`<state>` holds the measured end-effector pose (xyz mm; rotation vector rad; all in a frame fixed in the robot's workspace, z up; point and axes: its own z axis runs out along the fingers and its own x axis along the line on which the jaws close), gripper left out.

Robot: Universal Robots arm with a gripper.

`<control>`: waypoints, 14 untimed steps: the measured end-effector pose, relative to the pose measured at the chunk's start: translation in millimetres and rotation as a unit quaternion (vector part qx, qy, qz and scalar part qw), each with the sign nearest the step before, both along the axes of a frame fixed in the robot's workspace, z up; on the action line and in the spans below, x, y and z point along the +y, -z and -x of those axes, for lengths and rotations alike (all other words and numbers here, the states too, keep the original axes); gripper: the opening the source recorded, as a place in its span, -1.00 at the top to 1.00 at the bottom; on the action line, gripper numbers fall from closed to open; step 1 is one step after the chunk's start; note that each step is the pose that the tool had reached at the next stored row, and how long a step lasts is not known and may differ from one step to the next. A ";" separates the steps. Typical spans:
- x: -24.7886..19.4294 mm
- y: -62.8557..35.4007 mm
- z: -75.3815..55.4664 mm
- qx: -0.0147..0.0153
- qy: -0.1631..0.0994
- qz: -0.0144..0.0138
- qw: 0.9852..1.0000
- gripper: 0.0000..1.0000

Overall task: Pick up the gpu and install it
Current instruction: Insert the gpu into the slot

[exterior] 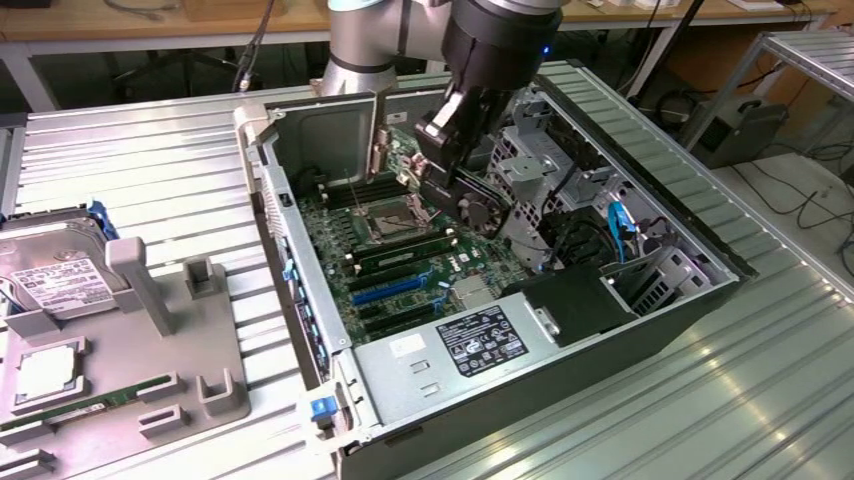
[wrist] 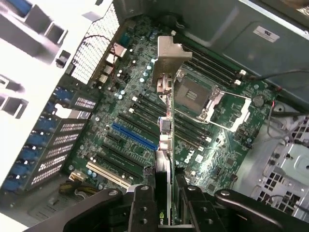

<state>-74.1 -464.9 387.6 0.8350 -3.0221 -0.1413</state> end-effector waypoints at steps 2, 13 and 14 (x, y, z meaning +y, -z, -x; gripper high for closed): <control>0.0 0.6 0.0 -0.001 -0.026 0.000 1.000 0.47; 0.0 4.2 0.0 -0.008 -0.167 0.000 0.986 0.47; 0.0 4.5 0.0 -0.008 -0.178 0.000 0.984 0.47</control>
